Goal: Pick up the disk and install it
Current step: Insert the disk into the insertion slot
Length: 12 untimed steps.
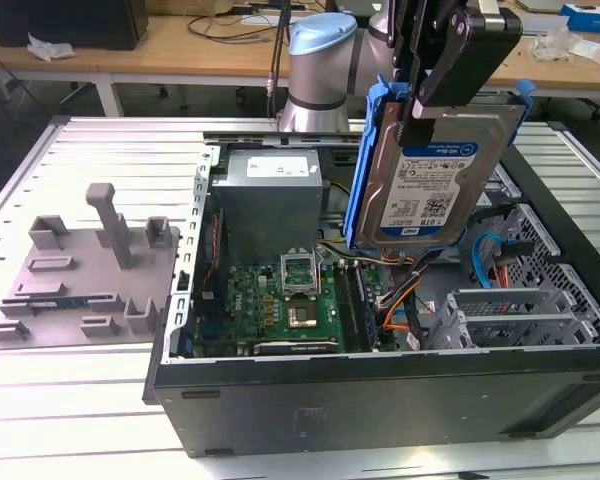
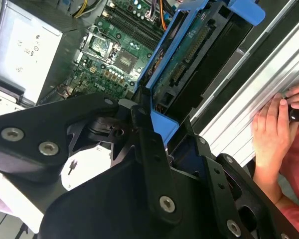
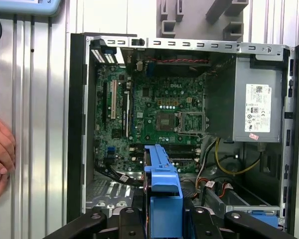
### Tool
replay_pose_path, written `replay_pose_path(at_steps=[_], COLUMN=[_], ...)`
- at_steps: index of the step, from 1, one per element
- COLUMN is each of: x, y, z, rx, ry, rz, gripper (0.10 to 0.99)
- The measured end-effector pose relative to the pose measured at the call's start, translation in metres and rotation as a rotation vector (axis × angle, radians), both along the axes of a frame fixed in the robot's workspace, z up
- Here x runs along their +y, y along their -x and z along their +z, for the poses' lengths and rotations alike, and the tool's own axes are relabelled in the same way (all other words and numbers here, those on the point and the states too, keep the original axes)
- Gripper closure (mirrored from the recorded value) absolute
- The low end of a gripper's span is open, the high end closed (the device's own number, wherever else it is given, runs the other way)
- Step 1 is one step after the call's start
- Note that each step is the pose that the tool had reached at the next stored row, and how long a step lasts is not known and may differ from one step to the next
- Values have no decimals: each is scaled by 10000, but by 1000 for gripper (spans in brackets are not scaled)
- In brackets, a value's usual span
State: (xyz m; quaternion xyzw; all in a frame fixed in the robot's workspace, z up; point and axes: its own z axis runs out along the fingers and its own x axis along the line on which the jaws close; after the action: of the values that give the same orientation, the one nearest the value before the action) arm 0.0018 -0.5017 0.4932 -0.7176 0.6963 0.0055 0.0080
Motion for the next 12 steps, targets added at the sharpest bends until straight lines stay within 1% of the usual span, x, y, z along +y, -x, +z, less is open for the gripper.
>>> replay_pose_path(at_steps=[4,7,12], x=[-13,-36,-52], y=[0,-2,-12], z=[0,-1,-2], rx=[0,0,0], ry=[0,1,0], rz=[-137,-321,-394], gripper=[718,718,718])
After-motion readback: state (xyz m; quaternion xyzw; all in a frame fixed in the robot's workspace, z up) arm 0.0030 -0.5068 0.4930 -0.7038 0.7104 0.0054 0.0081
